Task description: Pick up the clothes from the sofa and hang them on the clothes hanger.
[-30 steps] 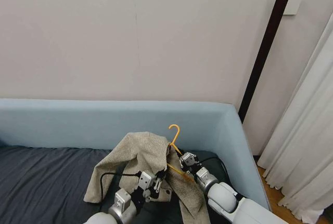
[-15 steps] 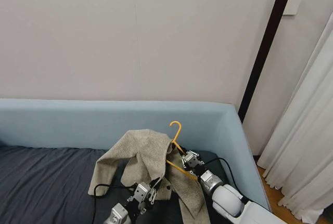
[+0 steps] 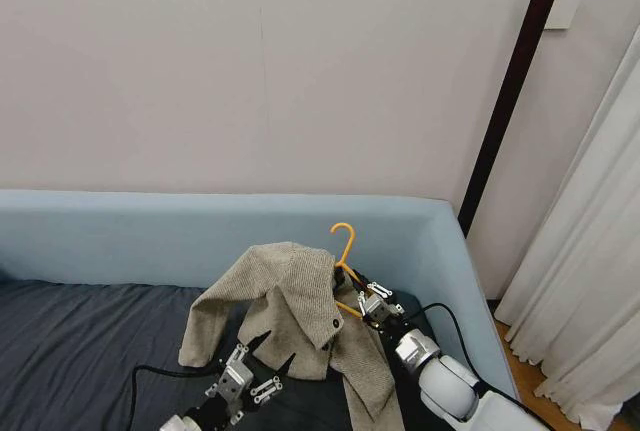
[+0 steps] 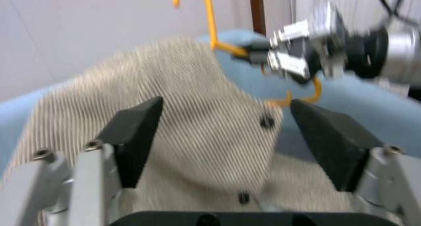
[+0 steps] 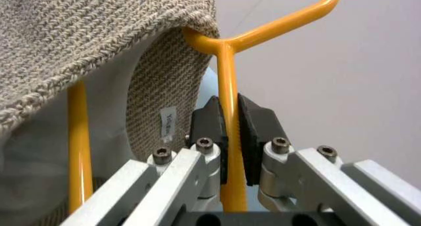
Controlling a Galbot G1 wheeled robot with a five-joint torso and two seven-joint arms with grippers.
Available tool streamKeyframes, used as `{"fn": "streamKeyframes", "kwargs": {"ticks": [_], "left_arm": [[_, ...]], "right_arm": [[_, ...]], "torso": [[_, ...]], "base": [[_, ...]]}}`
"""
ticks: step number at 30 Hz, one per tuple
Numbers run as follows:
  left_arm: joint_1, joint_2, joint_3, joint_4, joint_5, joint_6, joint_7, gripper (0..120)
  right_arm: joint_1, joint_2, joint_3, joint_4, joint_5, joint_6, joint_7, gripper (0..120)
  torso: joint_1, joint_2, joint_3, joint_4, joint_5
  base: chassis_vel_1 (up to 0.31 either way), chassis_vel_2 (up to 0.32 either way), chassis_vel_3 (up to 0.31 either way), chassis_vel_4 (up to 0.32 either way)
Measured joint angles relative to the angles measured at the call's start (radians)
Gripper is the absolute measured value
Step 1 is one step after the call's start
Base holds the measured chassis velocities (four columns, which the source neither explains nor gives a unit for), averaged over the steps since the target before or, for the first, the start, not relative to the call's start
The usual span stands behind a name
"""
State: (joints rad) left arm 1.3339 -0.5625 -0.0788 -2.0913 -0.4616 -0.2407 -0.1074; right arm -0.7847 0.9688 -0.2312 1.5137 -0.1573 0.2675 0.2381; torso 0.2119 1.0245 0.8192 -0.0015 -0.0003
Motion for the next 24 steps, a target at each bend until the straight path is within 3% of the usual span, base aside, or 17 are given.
{"fn": "streamKeyframes", "kwargs": {"ticks": [4,6,10,16,21,24], "left_arm": [[-0.132,0.071,0.010,0.021,-0.106,0.000,0.039,98],[-0.155,0.091,0.009,0.028,-0.128,0.000,0.045,98],[-0.273,0.198,0.023,0.078,-0.231,0.002,0.096,100],[-0.400,0.255,0.086,0.144,-0.307,-0.012,0.181,100],[-0.578,0.270,0.210,0.246,-0.366,-0.044,0.318,100],[-0.815,0.226,0.452,0.374,-0.412,-0.086,0.472,99]], "right_arm": [[-0.009,0.006,0.021,-0.022,-0.059,0.035,-0.004,5],[-0.006,0.009,0.021,-0.029,-0.070,0.043,-0.005,5],[0.036,0.037,-0.006,-0.064,-0.110,0.083,-0.019,5],[0.064,0.068,-0.032,-0.088,-0.134,0.108,-0.026,5],[0.077,0.083,-0.038,-0.100,-0.155,0.125,-0.027,5],[0.077,0.083,-0.029,-0.100,-0.172,0.133,-0.027,5]], "torso": [[0.000,0.000,0.000,-0.0005,0.0001],[0.000,0.000,0.000,-0.0008,-0.0001],[0.000,0.000,0.000,-0.0002,-0.0003],[0.000,0.000,0.000,0.0004,0.0000],[0.000,0.000,0.000,0.0002,0.0001],[0.000,0.000,0.000,-0.0001,-0.0004]], "base": [[0.000,0.000,0.000,0.000],[0.000,0.000,0.000,0.000],[0.000,0.000,0.000,0.000],[0.000,0.000,0.000,0.000],[0.000,0.000,0.000,0.000],[0.000,0.000,0.000,0.000]]}}
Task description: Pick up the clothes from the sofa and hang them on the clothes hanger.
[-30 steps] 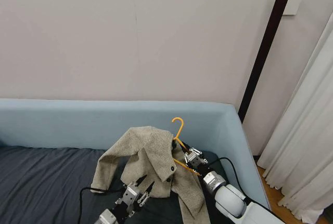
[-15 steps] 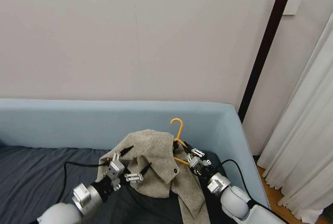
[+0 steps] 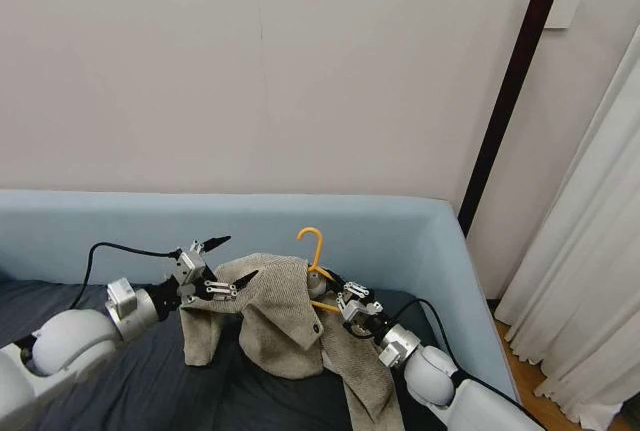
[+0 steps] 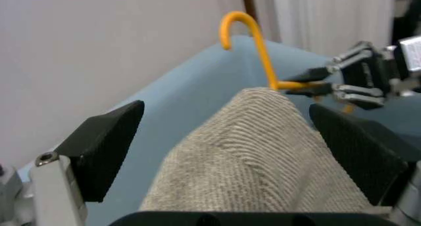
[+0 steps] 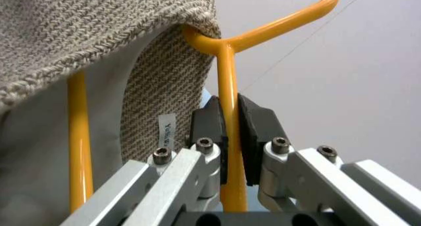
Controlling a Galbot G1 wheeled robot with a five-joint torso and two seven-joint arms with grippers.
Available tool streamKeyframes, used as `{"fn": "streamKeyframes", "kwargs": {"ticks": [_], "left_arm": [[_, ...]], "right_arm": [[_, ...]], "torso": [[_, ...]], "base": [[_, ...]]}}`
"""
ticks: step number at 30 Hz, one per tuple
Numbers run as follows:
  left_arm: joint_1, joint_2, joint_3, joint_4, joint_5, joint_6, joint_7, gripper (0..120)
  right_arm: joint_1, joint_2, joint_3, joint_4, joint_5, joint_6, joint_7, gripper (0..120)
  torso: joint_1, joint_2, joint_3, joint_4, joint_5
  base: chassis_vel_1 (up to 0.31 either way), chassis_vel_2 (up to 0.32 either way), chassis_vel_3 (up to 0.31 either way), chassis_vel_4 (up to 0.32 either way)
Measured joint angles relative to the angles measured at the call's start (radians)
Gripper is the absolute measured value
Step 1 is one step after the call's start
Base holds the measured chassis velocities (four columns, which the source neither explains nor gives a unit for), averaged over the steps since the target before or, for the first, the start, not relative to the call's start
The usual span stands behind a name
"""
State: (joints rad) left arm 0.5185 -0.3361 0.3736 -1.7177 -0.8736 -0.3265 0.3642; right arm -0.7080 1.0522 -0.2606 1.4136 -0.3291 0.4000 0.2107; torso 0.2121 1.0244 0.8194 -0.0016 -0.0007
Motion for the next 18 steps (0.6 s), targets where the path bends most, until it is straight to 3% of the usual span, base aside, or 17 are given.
{"fn": "streamKeyframes", "kwargs": {"ticks": [1,4,7,9,11,14,18], "left_arm": [[0.000,0.000,0.000,0.000,0.000,0.000,0.000,99],[-0.215,-0.077,0.158,0.130,-0.048,-0.015,0.138,94],[-0.308,-0.114,0.227,0.182,-0.060,-0.014,0.164,90],[-0.425,-0.156,0.345,0.244,-0.080,-0.007,0.213,88],[-0.454,-0.163,0.378,0.257,-0.085,-0.005,0.224,88],[-0.589,-0.193,0.524,0.312,-0.095,0.004,0.294,86],[-0.634,-0.223,0.562,0.363,-0.080,0.010,0.342,90]], "right_arm": [[0.000,0.000,0.000,0.000,0.000,0.000,0.000,5],[-0.005,-0.006,0.012,0.006,-0.012,0.006,0.000,5],[-0.009,-0.013,0.016,0.010,-0.014,0.007,0.000,5],[-0.014,-0.018,0.024,0.012,-0.020,0.011,0.000,5],[-0.015,-0.019,0.026,0.012,-0.022,0.012,0.000,5],[-0.017,-0.019,0.035,0.013,-0.037,0.017,0.000,5],[-0.019,-0.018,0.051,0.013,-0.091,0.043,-0.001,5]], "torso": [[0.000,0.000,0.000,0.0000,0.0000],[0.000,0.000,0.000,0.0000,0.0004],[0.000,0.000,0.000,-0.0002,0.0008],[0.000,0.000,0.000,-0.0004,0.0007],[0.000,0.000,0.000,-0.0005,0.0006],[0.000,0.000,0.000,0.0001,0.0009],[0.000,0.000,0.000,0.0002,0.0007]], "base": [[0.000,0.000,0.000,0.000],[0.000,0.000,0.000,0.000],[0.000,0.000,0.000,0.000],[0.000,0.000,0.000,0.000],[0.000,0.000,0.000,0.000],[0.000,0.000,0.000,0.000],[0.000,0.000,0.000,0.000]]}}
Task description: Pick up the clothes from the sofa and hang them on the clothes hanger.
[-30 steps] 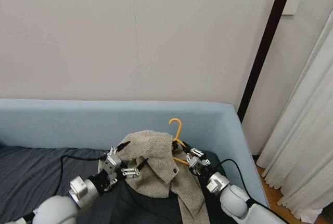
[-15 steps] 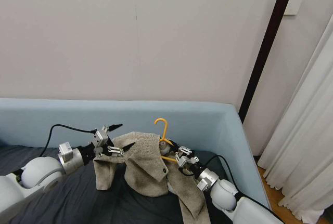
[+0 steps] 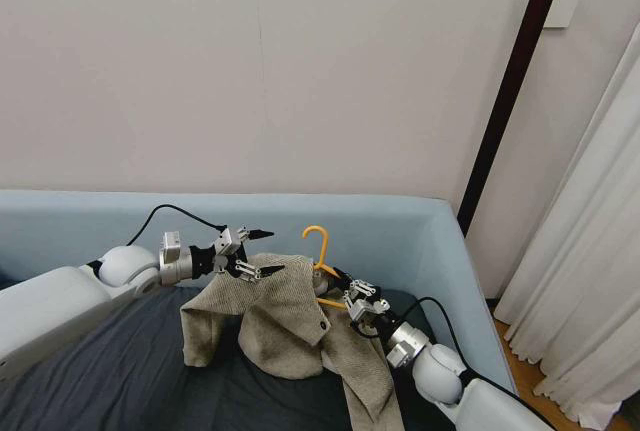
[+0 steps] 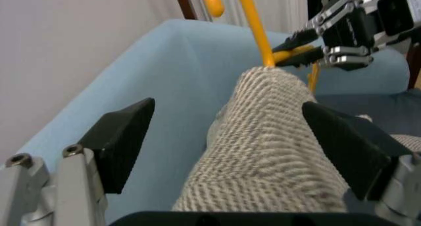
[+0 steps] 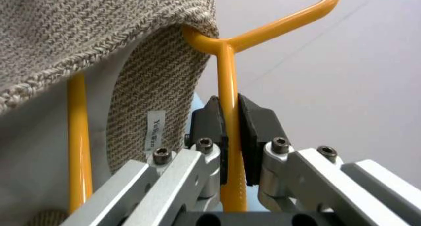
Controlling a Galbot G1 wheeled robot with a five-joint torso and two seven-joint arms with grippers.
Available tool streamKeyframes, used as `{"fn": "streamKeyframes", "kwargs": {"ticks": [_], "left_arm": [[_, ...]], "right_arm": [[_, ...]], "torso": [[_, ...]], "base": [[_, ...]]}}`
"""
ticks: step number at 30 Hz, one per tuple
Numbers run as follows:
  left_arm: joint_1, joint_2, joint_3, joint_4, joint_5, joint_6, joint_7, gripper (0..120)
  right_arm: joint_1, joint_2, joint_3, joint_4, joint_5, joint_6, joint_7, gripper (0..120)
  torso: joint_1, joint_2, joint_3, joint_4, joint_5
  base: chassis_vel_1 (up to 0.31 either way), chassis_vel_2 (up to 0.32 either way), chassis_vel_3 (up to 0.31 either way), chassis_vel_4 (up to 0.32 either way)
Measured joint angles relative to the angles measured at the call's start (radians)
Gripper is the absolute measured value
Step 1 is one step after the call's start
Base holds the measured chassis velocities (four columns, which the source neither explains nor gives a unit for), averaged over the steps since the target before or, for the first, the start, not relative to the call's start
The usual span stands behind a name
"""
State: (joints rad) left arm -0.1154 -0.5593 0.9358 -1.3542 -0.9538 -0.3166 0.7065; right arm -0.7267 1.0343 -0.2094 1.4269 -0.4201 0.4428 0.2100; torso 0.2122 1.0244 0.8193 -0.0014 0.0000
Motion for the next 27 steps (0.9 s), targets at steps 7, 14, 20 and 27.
{"fn": "streamKeyframes", "kwargs": {"ticks": [7,14,20,27], "left_arm": [[-0.032,-0.053,0.052,0.027,0.015,0.005,0.016,94],[-0.055,-0.082,0.085,0.068,0.027,0.006,0.042,80],[-0.055,-0.085,0.090,0.090,0.047,0.005,0.091,58],[-0.038,-0.087,0.089,0.107,0.063,0.000,0.134,34]], "right_arm": [[-0.006,-0.011,0.004,0.014,-0.041,0.019,-0.001,5],[0.006,-0.017,0.004,0.005,-0.028,0.019,-0.001,5],[0.007,-0.015,0.001,-0.006,-0.029,0.023,-0.002,5],[0.011,-0.007,-0.004,-0.012,-0.036,0.029,-0.005,5]], "torso": [[0.000,0.000,0.000,-0.0004,-0.0001],[0.000,0.000,0.000,-0.0001,0.0000],[0.000,0.000,0.000,-0.0001,0.0000],[0.000,0.000,0.000,-0.0001,-0.0001]], "base": [[0.000,0.000,0.000,0.000],[0.000,0.000,0.000,0.000],[0.000,0.000,0.000,0.000],[0.000,0.000,0.000,0.000]]}}
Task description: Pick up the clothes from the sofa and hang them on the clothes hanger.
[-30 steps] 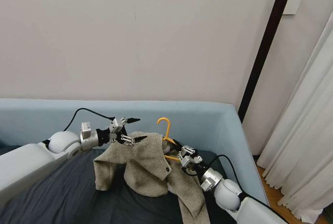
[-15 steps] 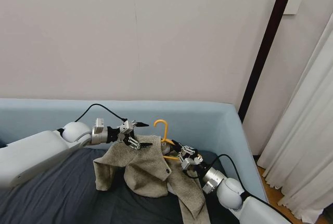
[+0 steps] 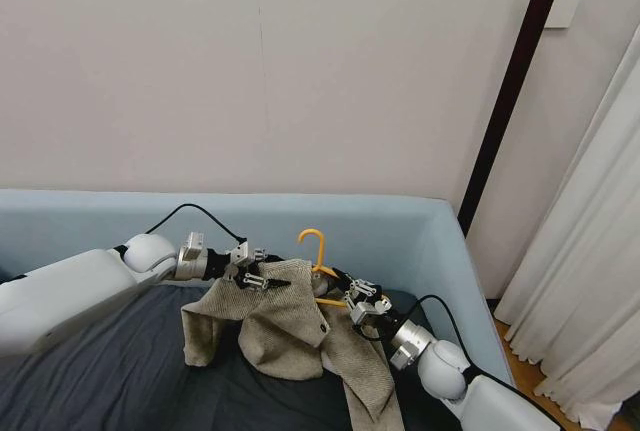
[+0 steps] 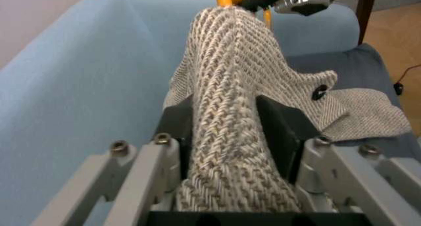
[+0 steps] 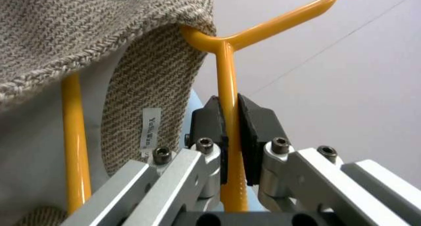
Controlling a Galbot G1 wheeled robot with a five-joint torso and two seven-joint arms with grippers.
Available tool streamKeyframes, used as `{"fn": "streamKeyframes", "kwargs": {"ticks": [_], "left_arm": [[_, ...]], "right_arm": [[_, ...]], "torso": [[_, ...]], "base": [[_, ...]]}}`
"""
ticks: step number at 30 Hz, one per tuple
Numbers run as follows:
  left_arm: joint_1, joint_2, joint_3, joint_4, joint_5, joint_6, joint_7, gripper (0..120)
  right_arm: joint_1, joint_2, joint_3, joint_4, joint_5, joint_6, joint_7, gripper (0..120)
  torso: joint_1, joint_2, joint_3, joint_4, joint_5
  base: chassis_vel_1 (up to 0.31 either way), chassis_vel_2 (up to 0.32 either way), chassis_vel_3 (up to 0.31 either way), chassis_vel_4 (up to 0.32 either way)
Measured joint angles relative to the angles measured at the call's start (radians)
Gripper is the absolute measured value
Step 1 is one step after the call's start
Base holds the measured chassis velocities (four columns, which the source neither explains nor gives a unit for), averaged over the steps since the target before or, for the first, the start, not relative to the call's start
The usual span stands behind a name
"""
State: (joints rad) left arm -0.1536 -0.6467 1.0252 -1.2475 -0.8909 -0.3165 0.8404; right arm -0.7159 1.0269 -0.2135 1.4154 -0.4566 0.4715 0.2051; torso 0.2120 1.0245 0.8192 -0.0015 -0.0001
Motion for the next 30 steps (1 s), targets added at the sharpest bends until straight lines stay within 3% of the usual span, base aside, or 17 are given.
{"fn": "streamKeyframes", "kwargs": {"ticks": [7,19,24,28,30], "left_arm": [[0.021,0.005,-0.009,-0.015,0.005,-0.022,-0.012,8],[0.068,0.021,-0.046,-0.018,0.006,-0.040,-0.022,8],[0.113,0.038,-0.090,-0.016,0.015,-0.040,-0.028,8],[0.168,0.051,-0.150,-0.006,0.016,-0.039,-0.042,8],[0.178,0.051,-0.161,-0.005,0.015,-0.039,-0.045,8]], "right_arm": [[0.001,0.002,-0.001,-0.001,-0.012,0.013,-0.002,5],[-0.008,-0.003,-0.005,0.015,-0.001,0.009,-0.014,5],[-0.026,-0.021,-0.011,0.050,0.053,-0.013,-0.033,14],[-0.059,-0.063,-0.015,0.106,0.174,-0.044,-0.035,34],[-0.068,-0.071,-0.017,0.117,0.194,-0.049,-0.035,37]], "torso": [[0.000,0.000,0.000,-0.0001,0.0000],[0.000,0.000,0.000,-0.0001,-0.0001],[0.000,0.000,0.000,-0.0002,-0.0001],[0.000,0.000,0.000,0.0000,-0.0002],[0.000,0.000,0.000,-0.0001,-0.0001]], "base": [[0.000,0.000,0.000,0.000],[0.000,0.000,0.000,0.000],[0.000,0.000,0.000,0.000],[0.000,0.000,0.000,0.000],[0.000,0.000,0.000,0.000]]}}
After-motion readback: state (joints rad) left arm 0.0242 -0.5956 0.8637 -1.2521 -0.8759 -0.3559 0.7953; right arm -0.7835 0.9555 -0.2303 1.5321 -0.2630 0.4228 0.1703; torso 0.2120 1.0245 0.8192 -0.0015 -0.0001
